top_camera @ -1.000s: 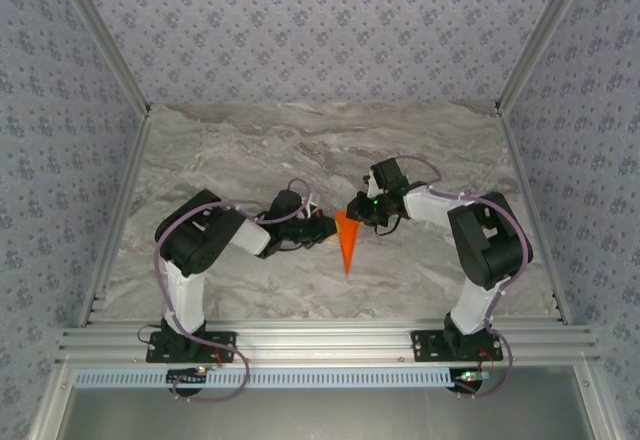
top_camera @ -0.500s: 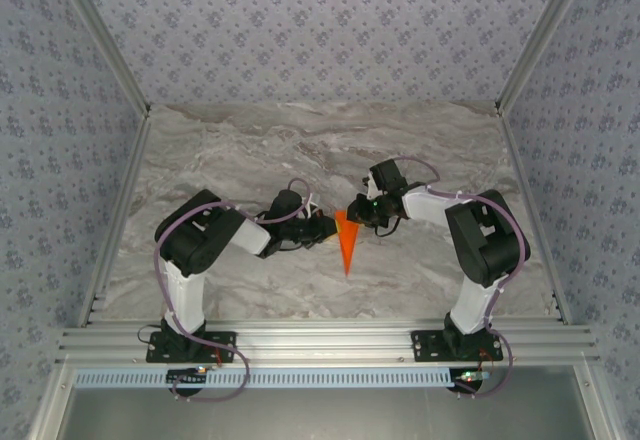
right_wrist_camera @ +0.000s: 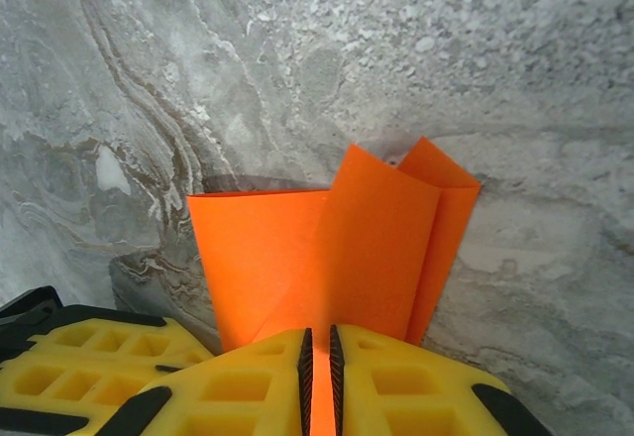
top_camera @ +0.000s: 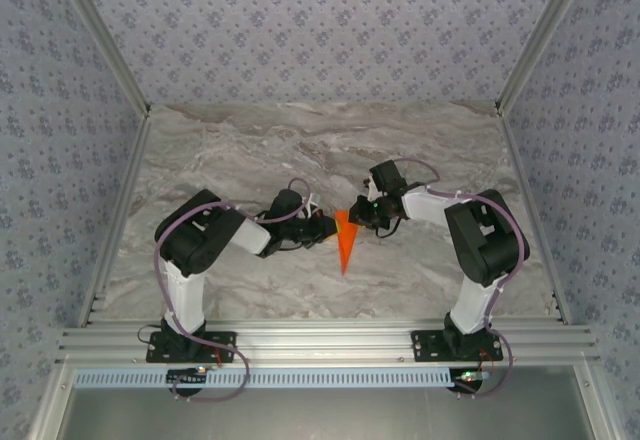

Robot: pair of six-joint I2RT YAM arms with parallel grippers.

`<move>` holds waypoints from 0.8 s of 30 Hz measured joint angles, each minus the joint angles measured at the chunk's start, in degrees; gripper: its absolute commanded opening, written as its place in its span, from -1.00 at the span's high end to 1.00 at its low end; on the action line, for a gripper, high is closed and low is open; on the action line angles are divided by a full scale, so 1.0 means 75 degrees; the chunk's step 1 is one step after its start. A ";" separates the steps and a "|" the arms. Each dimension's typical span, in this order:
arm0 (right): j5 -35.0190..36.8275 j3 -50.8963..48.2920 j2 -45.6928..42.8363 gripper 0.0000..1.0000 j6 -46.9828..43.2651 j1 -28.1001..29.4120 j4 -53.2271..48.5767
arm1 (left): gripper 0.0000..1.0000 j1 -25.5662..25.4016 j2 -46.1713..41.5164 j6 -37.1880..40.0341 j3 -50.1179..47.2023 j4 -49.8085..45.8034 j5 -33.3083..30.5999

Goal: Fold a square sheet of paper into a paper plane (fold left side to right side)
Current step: Fold the wing for the fifth time at the center of the table.

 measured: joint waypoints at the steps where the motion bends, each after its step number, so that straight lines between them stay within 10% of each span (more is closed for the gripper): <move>1: 0.0009 -0.0006 0.0009 0.73 0.0000 0.0000 -0.0003 | 1.00 0.0000 0.0000 0.0000 0.0000 0.0000 0.0000; 10: 0.0017 -0.0041 0.0093 0.75 0.0000 -0.0003 -0.0020 | 1.00 0.0000 0.0000 0.0000 0.0009 -0.0015 0.0009; 24: -0.0064 -0.0035 0.0160 0.75 0.0000 -0.0041 -0.0015 | 0.36 0.0029 -0.1574 0.0819 0.0050 -0.1658 -0.0376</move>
